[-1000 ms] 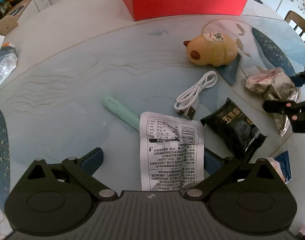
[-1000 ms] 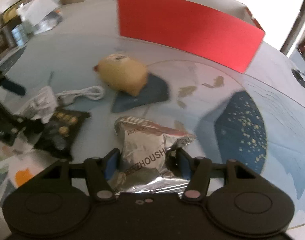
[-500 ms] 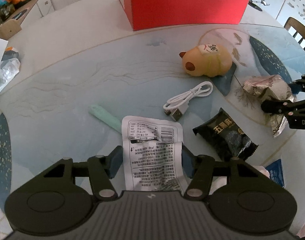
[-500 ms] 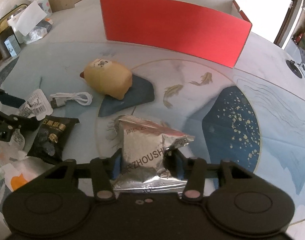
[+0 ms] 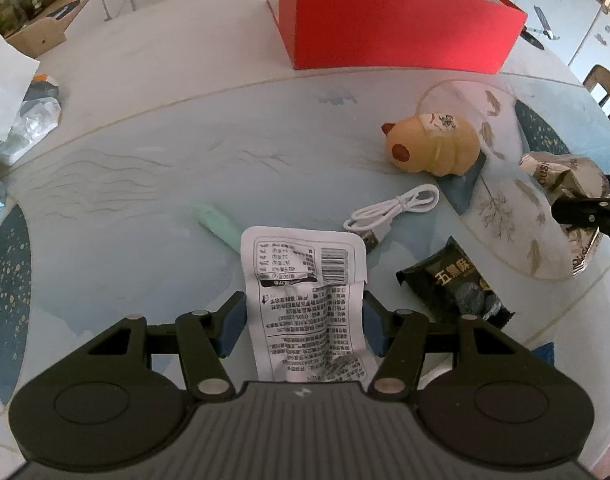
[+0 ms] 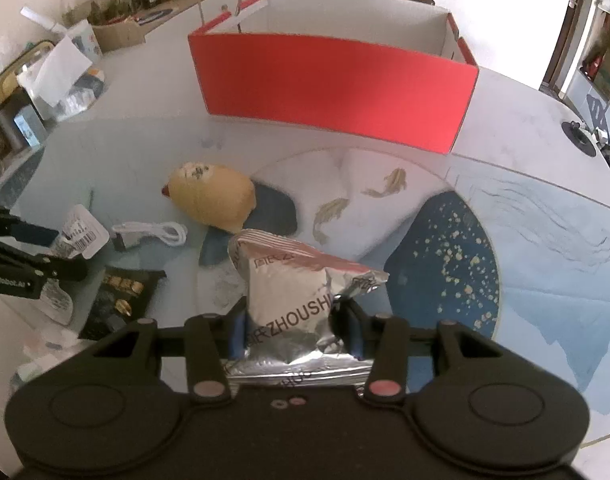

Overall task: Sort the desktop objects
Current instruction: 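Close the left tool on the white sachet while the right tool grasps the silver foil bag, then lift both held packets and carry them toward the red box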

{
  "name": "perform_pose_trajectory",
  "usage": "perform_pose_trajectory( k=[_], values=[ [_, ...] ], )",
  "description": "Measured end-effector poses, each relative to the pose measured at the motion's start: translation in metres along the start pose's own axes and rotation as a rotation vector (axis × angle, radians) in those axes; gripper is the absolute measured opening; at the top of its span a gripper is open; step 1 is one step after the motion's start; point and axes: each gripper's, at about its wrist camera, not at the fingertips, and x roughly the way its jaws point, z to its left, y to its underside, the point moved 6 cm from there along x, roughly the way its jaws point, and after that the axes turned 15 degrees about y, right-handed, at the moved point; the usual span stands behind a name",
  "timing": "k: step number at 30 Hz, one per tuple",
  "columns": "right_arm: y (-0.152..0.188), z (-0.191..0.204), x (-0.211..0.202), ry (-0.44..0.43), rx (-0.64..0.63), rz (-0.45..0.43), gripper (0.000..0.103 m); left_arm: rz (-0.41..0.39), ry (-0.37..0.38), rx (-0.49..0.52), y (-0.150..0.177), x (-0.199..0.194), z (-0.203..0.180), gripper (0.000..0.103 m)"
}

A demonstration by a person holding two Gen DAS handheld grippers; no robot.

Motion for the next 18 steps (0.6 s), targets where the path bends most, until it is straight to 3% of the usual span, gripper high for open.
perform_pose_trajectory(
  k=[18],
  values=[
    [-0.024, -0.014, -0.033, -0.047, 0.035, -0.027, 0.046, -0.069, 0.044, -0.033, -0.02, -0.031, -0.02, 0.059]
  ],
)
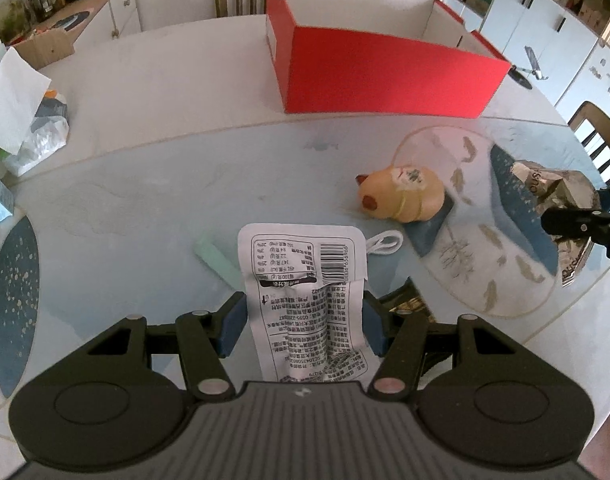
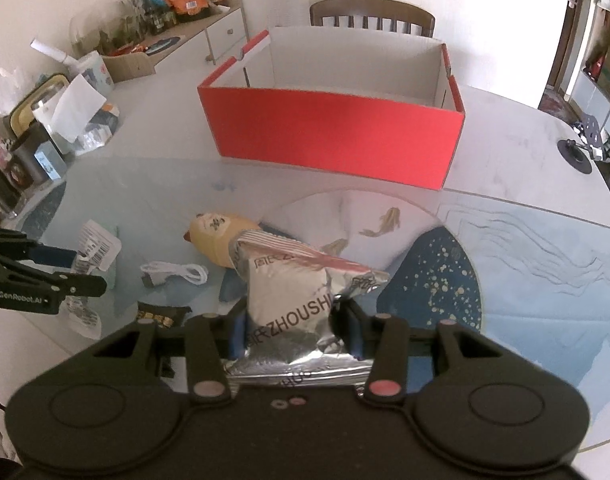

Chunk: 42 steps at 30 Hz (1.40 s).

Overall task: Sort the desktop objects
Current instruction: 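Lift both held packets and carry them toward the red box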

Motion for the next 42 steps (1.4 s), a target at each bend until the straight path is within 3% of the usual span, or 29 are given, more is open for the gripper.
perform_pose_trajectory(
  k=[17, 42],
  values=[
    [-0.042, -0.015, -0.027, -0.043, 0.024, -0.039, 0.046, -0.05, 0.064, 0.017, -0.037, -0.015, -0.026, 0.059],
    [-0.117, -0.037, -0.027, -0.071, -0.017, -0.117, 0.046, -0.124, 0.098, 0.088, -0.131, -0.008, -0.083, 0.059]
  ],
)
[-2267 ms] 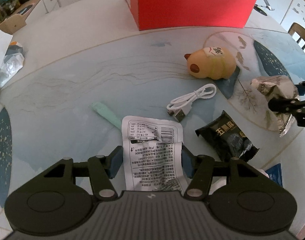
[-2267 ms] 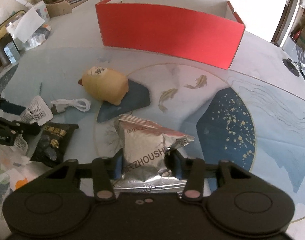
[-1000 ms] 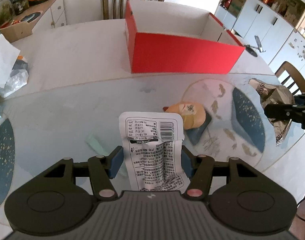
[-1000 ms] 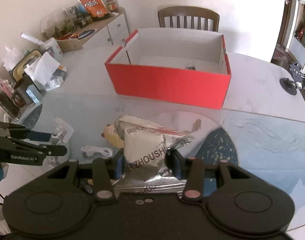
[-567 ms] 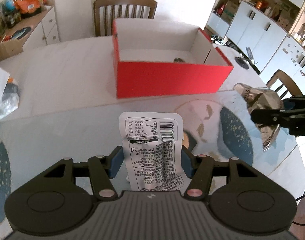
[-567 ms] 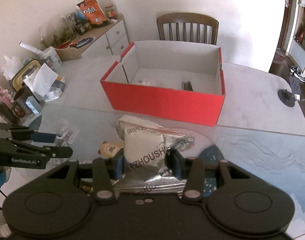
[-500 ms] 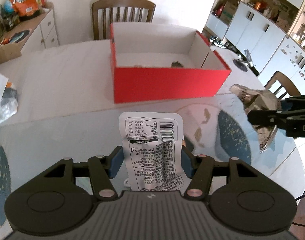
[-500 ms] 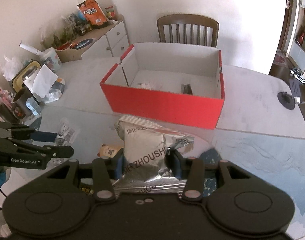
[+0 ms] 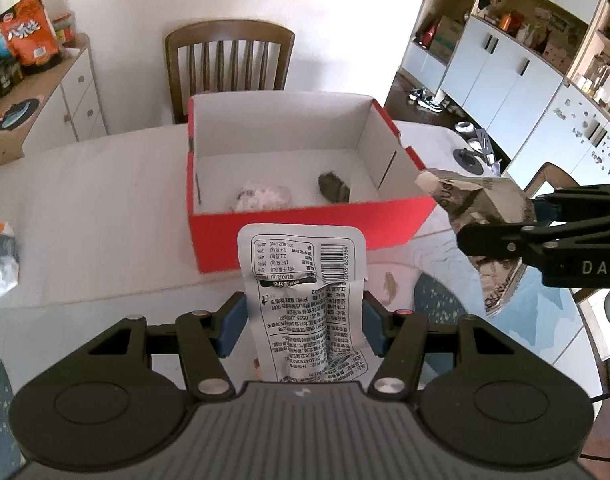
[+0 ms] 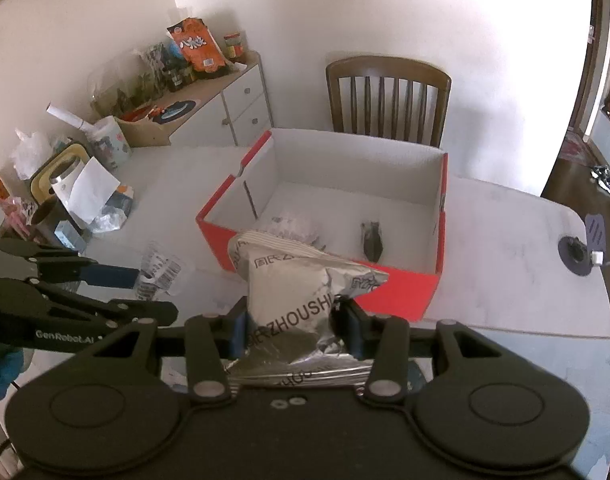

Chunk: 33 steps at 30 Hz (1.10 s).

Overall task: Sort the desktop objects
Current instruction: 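Lift both held packets and carry them toward the red box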

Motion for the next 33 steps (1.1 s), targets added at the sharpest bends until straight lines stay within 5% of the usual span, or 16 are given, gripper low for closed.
perform_pose_trajectory(
  k=[33],
  values=[
    [-0.066, -0.024, 0.071, -0.016, -0.01, 0.023, 0.046, -0.028, -0.073, 0.03, -0.127, 0.054, 0.014, 0.059]
  ],
)
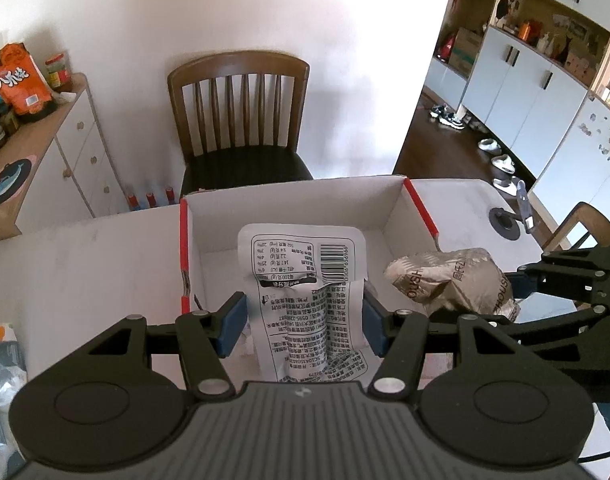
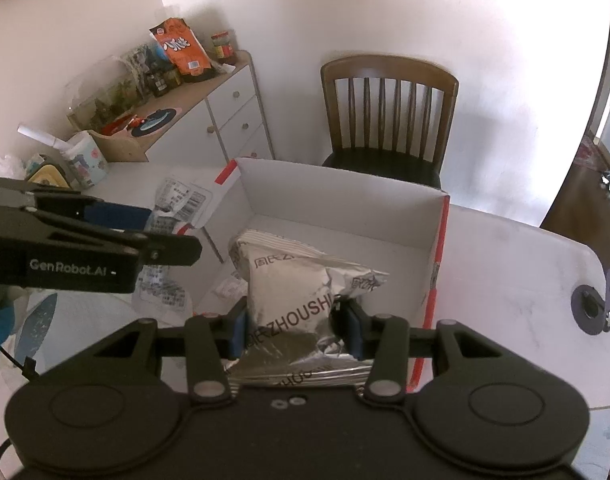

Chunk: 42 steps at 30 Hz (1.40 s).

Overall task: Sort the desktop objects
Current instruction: 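Lift both held packets and carry them toward the red box, then lower both packets into the red box and open both tools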

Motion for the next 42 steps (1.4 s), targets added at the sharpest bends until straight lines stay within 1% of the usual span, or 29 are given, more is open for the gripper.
perform_pose_trajectory(
  k=[9, 13, 20, 24, 26, 31, 34, 37, 42],
  values=[
    [-0.009, -0.002, 0.024, 0.014, 0.006, 0.001, 0.046, -0.002, -0.031, 0.003, -0.023, 0.021, 0.011, 0.059],
    [-0.011, -0.004, 0.036, 0.015, 0.012, 0.016, 0.046, 0.008, -0.038, 0.001, -0.027, 0.032, 0.014, 0.059],
    [-0.008, 0.001, 0.054, 0.02, -0.001, 0.028, 0.046, 0.039, -0.063, 0.012, -0.028, 0.057, 0.024, 0.059],
    [-0.003, 0.006, 0.066, 0.01, -0.02, 0.042, 0.046, 0.055, -0.063, 0.008, -0.027, 0.071, 0.032, 0.059],
    [0.0, 0.007, 0.071, 0.019, -0.029, 0.047, 0.046, 0.063, -0.064, 0.006, -0.027, 0.078, 0.035, 0.059],
    [-0.001, 0.009, 0.083, 0.008, -0.02, 0.062, 0.046, 0.075, -0.071, 0.006, -0.027, 0.092, 0.042, 0.059],
    [-0.002, 0.01, 0.088, 0.036, -0.029, 0.05, 0.046, 0.083, -0.075, 0.001, -0.026, 0.1, 0.046, 0.059],
    [-0.003, 0.007, 0.1, 0.021, -0.008, 0.069, 0.046, 0.098, -0.079, 0.005, -0.025, 0.108, 0.048, 0.059],
    [0.004, 0.009, 0.115, 0.022, -0.025, 0.108, 0.046, 0.118, -0.089, 0.018, -0.025, 0.12, 0.05, 0.059]
  ],
)
